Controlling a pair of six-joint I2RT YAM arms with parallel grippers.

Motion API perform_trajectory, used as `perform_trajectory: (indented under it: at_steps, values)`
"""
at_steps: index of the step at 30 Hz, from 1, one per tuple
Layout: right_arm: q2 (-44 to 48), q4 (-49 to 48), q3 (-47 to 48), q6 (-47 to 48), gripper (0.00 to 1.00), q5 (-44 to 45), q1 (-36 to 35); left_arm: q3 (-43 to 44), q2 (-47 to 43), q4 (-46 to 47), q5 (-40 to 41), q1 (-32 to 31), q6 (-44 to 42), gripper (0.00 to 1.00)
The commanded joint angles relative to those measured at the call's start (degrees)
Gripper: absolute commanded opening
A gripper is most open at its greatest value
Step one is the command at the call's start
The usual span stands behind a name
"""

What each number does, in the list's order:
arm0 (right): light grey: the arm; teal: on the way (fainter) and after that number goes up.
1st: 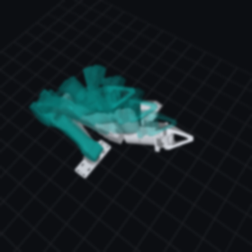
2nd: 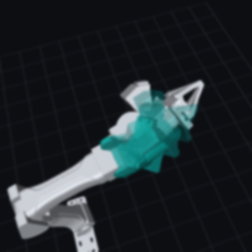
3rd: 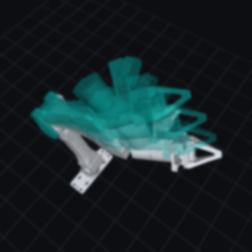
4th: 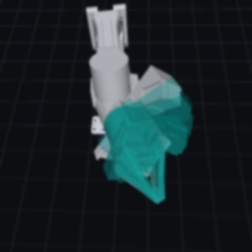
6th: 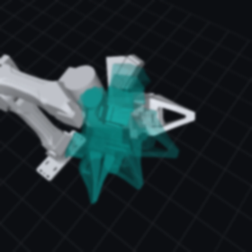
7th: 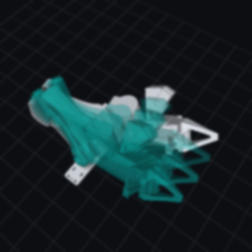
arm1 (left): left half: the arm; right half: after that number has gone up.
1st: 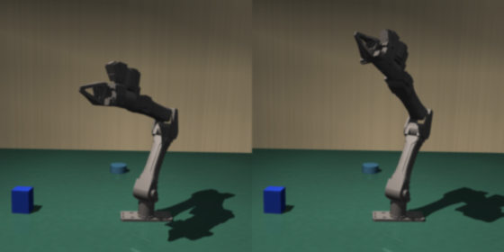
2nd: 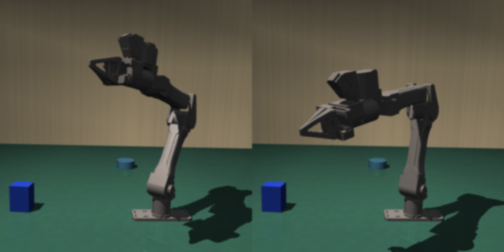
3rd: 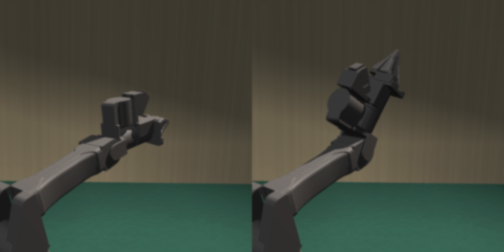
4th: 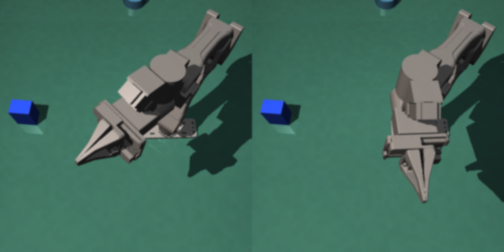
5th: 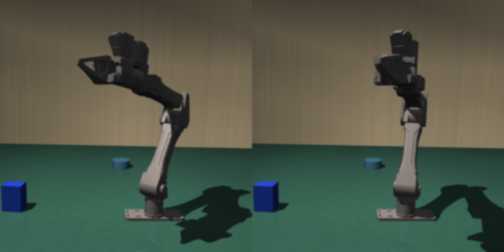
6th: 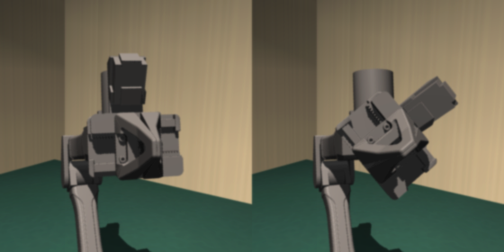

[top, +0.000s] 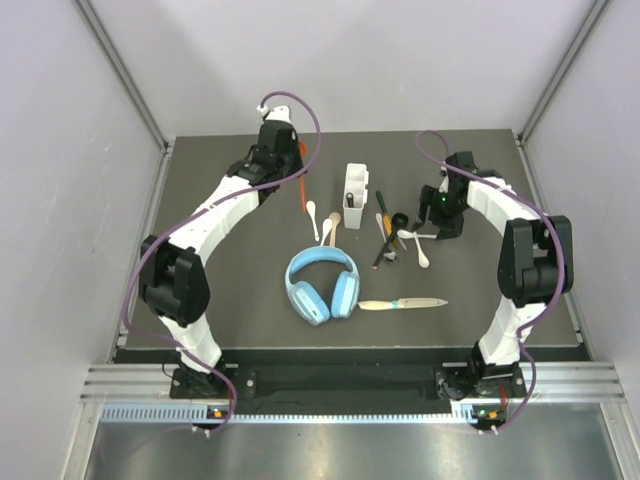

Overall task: Sort the eating utensils into containers
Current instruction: Pick up the spoon from the center of the board.

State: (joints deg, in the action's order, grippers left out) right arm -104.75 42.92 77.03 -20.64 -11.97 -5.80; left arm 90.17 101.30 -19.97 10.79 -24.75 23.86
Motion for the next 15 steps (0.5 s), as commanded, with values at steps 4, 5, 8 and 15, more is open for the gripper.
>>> perform_trajectory:
  at_steps: [4, 5, 8, 15]
  values:
    - [-0.1, 0.2, 2.8, -0.2, 0.71, -0.6, 0.9, 3.8, 2.4, 17.7, 0.4, -4.2, -1.7, 0.00]
    - [0.0, 0.2, 2.9, -0.3, 0.71, -0.7, 0.8, 4.4, 3.0, 19.4, 1.1, -4.8, -1.8, 0.00]
    - [0.3, 0.4, 3.0, -0.3, 0.71, -0.6, 0.8, 8.2, 6.4, 22.9, 1.1, -6.5, -2.4, 0.00]
    - [2.1, 0.6, 1.3, 0.4, 0.71, -0.3, 0.9, 13.7, 12.9, 25.0, 1.6, -10.6, -4.4, 0.00]
